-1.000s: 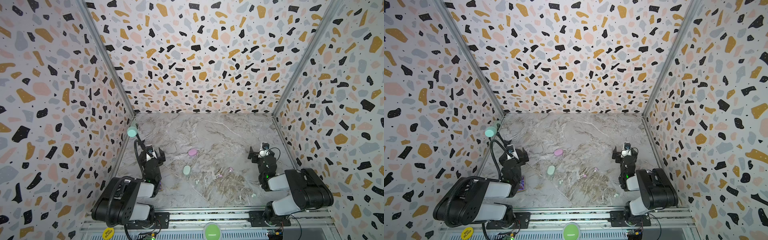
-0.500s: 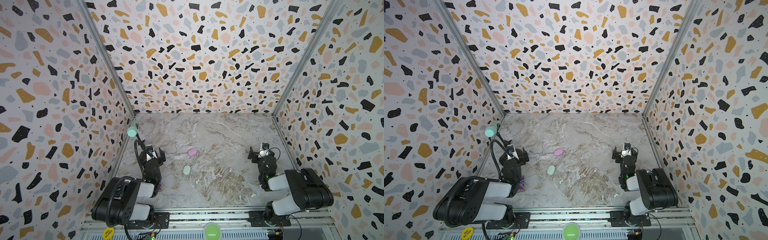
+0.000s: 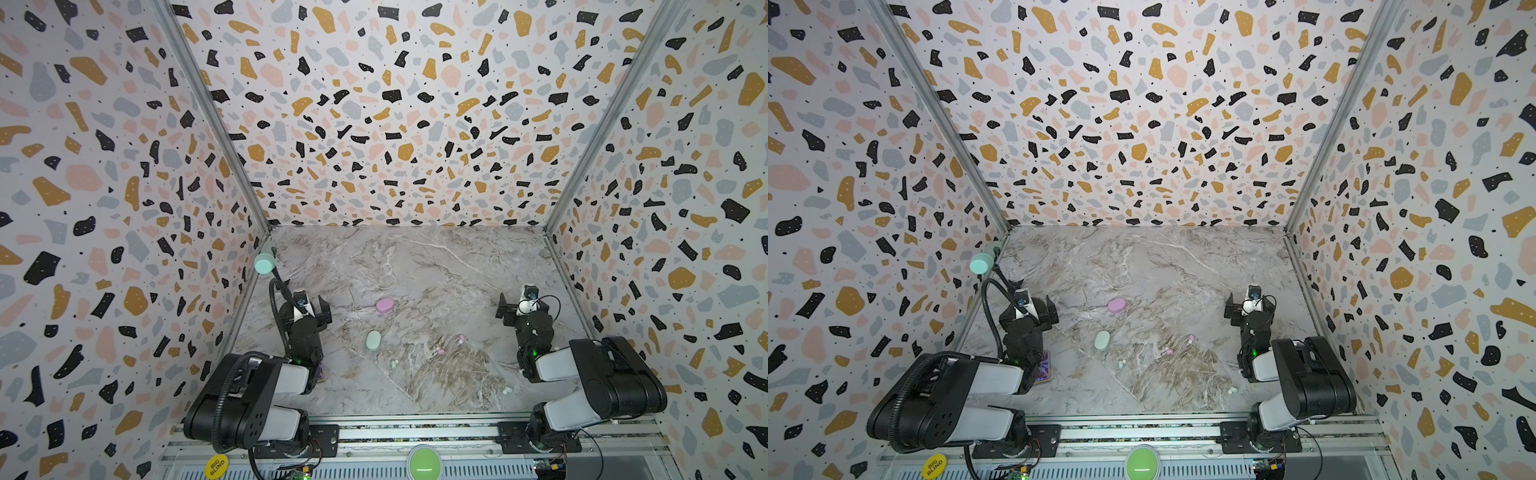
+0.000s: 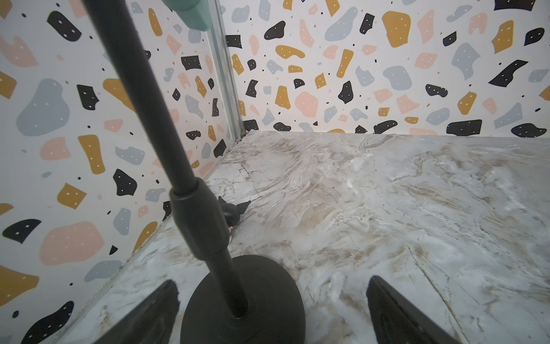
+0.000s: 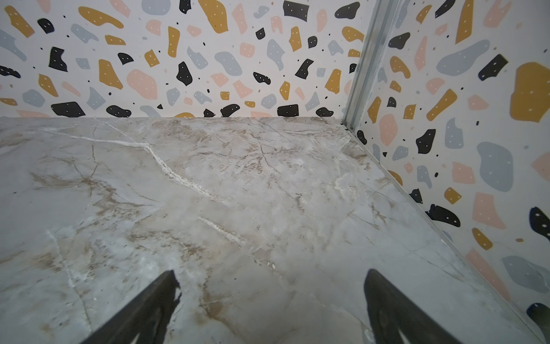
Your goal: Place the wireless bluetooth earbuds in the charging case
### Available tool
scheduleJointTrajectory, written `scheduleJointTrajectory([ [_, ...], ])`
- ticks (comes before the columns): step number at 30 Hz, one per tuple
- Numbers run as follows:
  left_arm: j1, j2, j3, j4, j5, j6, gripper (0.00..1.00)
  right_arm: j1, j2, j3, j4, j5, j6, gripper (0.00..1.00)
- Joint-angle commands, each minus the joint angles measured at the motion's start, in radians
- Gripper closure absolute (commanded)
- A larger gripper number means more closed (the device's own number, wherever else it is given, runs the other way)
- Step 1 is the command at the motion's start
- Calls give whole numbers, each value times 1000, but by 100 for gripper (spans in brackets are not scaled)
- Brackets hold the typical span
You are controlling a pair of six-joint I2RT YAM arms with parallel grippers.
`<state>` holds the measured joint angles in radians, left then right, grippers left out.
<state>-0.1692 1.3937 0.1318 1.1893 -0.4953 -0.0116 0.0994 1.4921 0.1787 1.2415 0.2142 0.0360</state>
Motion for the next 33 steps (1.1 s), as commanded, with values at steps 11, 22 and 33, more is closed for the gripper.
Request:
scheduleJointTrajectory([
  [11, 4, -88, 100, -168, 5, 6, 0, 14, -46, 34, -34, 22, -9, 1],
  [22, -43, -260, 383, -813, -11, -80, 0, 141, -217, 398, -855, 13, 115, 1],
  [33, -53, -455, 415, -1177, 296, -280, 0, 537, 28, 895, -1423, -110, 279, 1],
])
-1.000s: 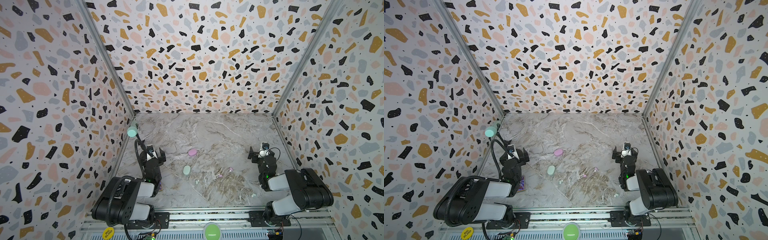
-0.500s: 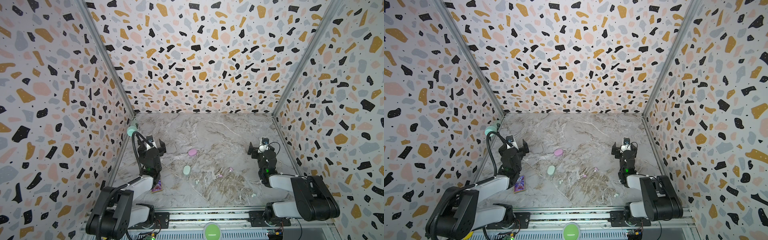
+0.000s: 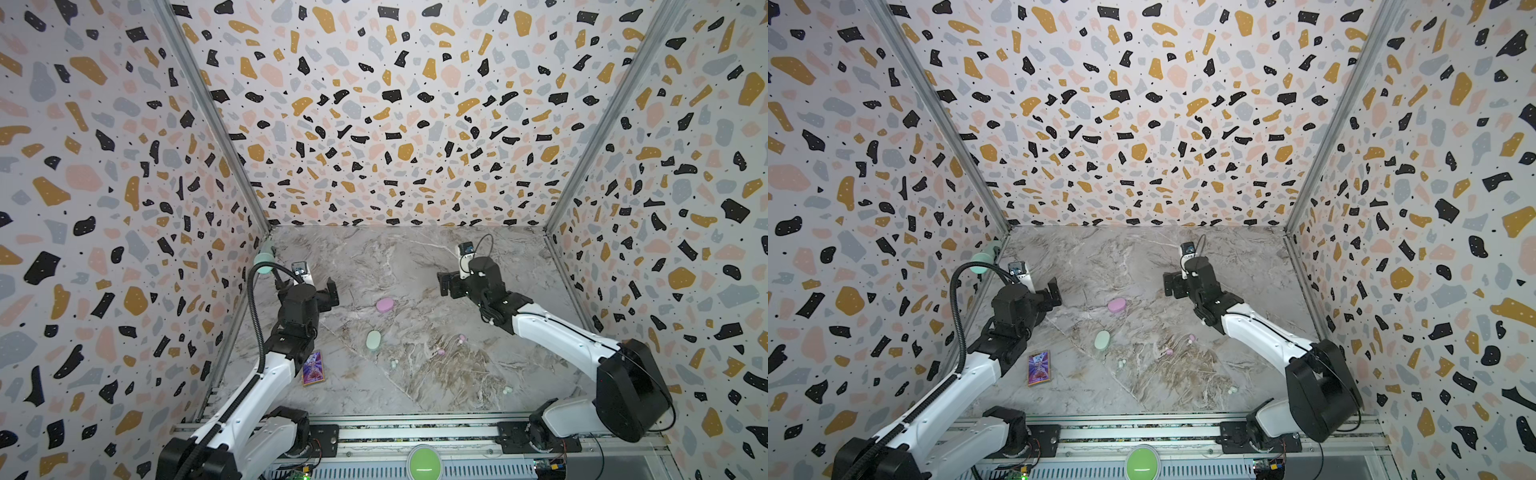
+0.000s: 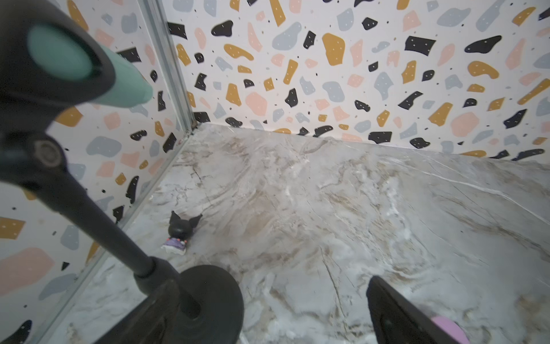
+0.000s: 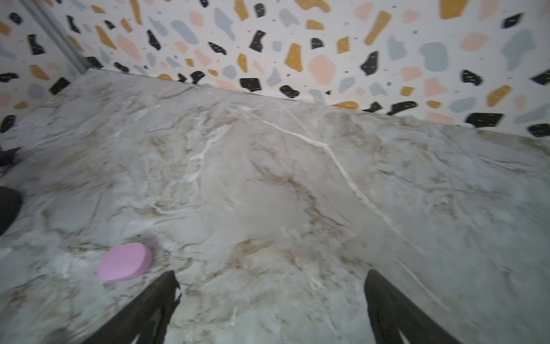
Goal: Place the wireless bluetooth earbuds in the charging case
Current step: 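Reach the right gripper over the pink case while the left arm rises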
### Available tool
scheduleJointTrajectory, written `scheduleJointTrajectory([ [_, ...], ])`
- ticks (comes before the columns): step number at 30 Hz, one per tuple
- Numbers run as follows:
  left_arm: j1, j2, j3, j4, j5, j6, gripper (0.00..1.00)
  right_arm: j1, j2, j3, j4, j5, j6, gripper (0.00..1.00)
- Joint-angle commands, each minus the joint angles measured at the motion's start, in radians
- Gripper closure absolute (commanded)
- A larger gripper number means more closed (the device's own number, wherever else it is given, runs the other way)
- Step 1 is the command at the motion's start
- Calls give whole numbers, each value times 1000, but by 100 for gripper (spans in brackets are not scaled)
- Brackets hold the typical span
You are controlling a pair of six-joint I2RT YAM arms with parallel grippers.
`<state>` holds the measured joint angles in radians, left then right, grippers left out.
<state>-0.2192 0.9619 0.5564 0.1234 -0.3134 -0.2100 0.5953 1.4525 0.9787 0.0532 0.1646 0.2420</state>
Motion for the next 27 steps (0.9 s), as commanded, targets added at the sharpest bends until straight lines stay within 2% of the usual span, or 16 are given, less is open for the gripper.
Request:
scheduleJointTrajectory([
  [1, -3, -27, -14, -122, 133, -99, 0, 58, 103, 136, -260, -89, 83, 1],
  [5, -3, -42, -43, -125, 194, -166, 0, 130, 269, 323, -375, -152, 111, 3],
  [9, -2, -35, -60, -95, 249, -206, 0, 182, 438, 529, -524, -133, 128, 6],
  [14, -3, -19, -84, -51, 295, -229, 0, 219, 569, 698, -620, -116, 157, 9],
  [27, -2, -40, -102, -43, 310, -223, 0, 269, 790, 938, -699, -68, 149, 17],
])
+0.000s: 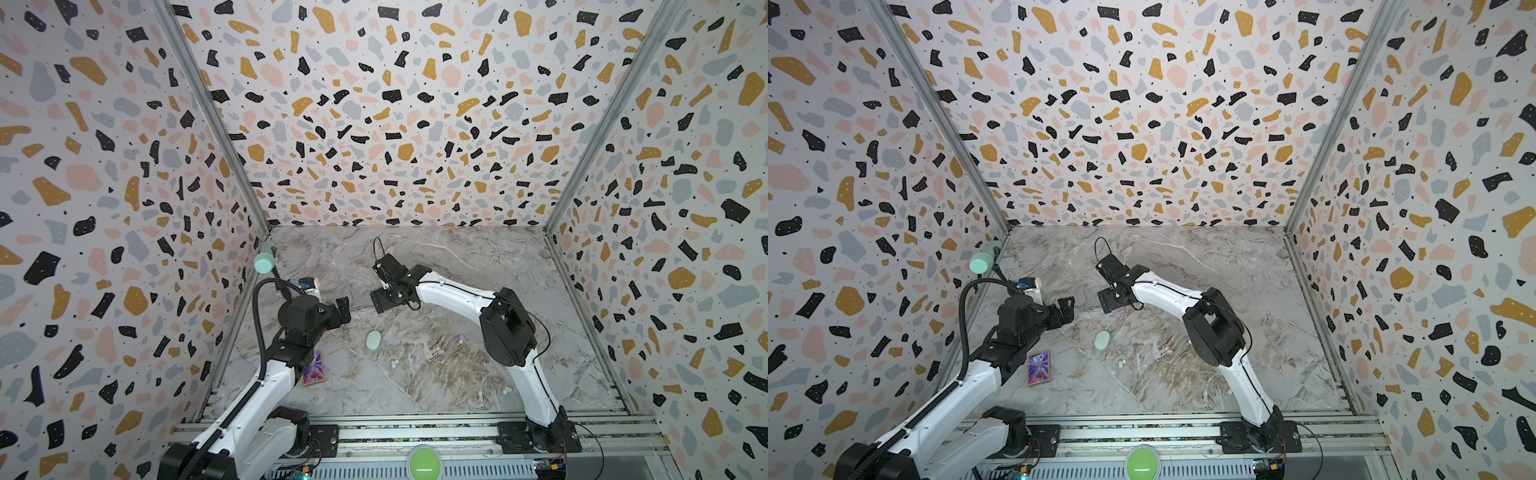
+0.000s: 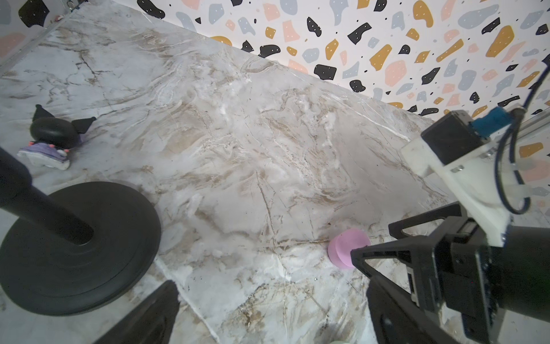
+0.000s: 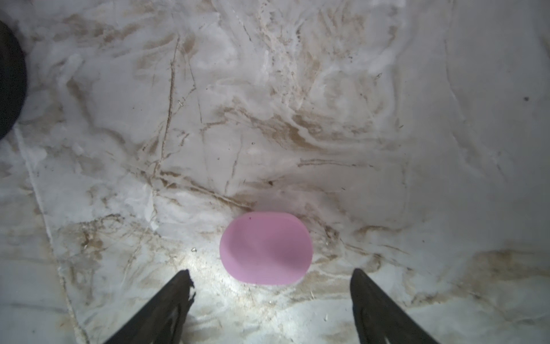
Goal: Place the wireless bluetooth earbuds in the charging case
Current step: 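Reach the right gripper over the pink case while the left arm rises, then close the right gripper on the pink case and lift it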
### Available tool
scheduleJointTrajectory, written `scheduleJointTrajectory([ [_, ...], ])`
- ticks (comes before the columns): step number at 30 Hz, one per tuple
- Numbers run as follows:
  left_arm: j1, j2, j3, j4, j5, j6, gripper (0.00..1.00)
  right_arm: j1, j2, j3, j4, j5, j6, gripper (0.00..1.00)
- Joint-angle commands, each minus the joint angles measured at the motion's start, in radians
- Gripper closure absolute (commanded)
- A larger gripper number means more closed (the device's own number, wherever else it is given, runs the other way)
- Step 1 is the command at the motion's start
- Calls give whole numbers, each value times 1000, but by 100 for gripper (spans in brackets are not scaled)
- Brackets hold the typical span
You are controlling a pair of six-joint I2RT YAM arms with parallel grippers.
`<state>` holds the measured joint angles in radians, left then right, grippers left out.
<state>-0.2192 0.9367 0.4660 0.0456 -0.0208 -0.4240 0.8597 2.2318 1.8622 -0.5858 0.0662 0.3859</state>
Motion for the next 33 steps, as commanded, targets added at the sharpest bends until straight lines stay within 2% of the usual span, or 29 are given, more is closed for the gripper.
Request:
scheduleJointTrajectory([
  [1, -2, -17, -13, 34, 18, -9, 0, 6, 23, 69, -64, 35, 2, 18],
  [20, -2, -21, -14, 40, 22, -10, 0, 22, 115, 169, -111, 39, -33, 23],
  [33, -2, -15, -9, 37, 27, -10, 0, 25, 122, 166, -132, 40, -31, 24],
])
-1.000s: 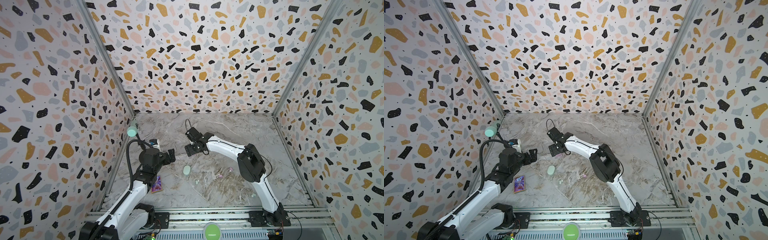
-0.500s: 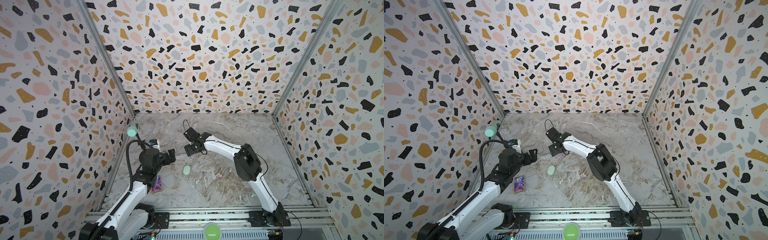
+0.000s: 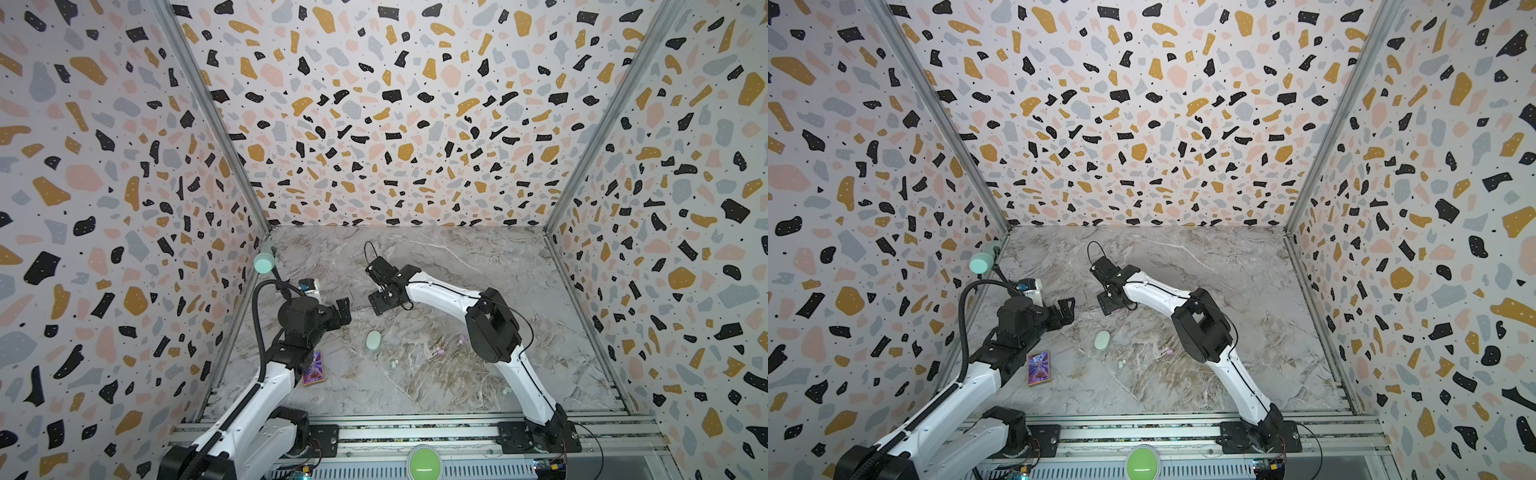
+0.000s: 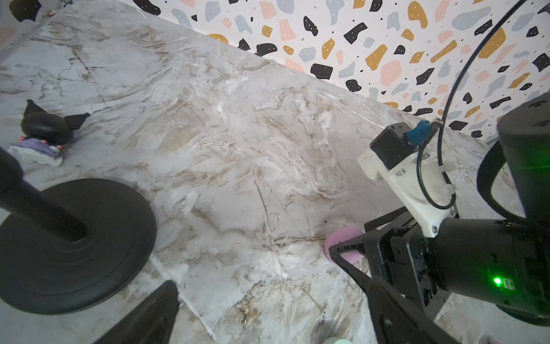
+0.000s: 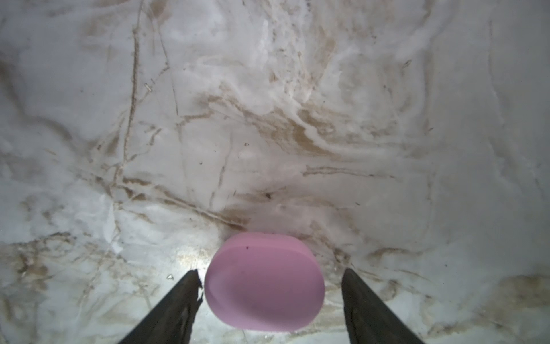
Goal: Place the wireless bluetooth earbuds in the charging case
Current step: 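Close the right gripper on the pink case and lift it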
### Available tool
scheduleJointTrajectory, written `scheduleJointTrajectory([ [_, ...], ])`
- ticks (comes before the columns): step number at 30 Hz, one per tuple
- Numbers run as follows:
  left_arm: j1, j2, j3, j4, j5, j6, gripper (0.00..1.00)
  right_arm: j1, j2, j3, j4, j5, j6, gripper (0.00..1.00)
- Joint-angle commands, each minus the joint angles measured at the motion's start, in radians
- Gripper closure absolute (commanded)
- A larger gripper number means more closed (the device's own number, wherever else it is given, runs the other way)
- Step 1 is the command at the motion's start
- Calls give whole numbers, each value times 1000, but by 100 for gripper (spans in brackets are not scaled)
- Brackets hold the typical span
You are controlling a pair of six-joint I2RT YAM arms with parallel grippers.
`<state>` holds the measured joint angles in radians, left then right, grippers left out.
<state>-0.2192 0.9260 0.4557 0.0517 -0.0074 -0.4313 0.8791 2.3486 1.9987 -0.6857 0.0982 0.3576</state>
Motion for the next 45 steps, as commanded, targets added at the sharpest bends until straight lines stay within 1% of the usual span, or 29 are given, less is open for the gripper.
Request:
scheduleJointTrajectory([
  [1, -1, -4, 1, 31, 14, -3, 0, 6, 6, 29, -32, 7, -3, 24],
  [14, -2, 0, 3, 30, 14, -3, 0, 10, 17, 31, -25, -1, -2, 27],
  [23, -2, -1, 3, 27, 14, -3, 0, 10, 24, 35, -21, -3, 4, 32],
  [45, -2, 5, -1, 26, 14, 10, 0, 9, -25, 5, -2, 14, 12, 38],
])
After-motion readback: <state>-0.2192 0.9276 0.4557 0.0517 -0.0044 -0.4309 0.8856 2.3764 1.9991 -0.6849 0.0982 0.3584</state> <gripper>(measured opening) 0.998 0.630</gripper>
